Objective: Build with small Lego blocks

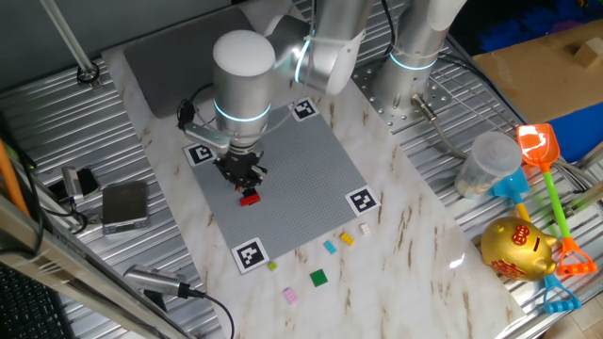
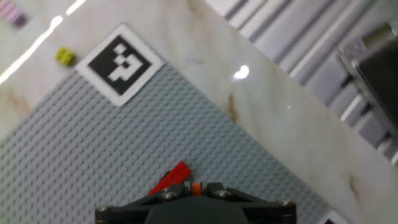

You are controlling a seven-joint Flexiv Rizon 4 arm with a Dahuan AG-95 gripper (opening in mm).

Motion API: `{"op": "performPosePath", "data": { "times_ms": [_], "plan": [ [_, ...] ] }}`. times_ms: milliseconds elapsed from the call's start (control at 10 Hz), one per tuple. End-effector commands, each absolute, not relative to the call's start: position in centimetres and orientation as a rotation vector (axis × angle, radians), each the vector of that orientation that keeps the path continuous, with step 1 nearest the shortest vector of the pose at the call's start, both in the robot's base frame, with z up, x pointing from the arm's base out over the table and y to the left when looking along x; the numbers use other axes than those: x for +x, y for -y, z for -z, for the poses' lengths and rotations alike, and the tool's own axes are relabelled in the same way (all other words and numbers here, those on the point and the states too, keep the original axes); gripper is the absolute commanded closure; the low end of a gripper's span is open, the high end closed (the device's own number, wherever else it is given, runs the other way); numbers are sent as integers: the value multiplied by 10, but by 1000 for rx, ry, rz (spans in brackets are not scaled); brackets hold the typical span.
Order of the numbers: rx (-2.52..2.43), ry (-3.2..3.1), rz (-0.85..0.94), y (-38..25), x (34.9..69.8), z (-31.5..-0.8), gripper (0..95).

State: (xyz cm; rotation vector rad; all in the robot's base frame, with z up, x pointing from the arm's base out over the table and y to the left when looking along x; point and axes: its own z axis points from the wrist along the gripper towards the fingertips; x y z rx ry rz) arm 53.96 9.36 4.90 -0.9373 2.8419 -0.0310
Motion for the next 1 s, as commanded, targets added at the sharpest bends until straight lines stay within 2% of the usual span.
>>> {"op": "performPosePath", "data": {
  "times_ms": [100,1000],
  "plan": [
    [-957,-2836,43,-93,540,-48,950],
    [-1225,-2760,134,-89,537,-54,950]
  ]
}}
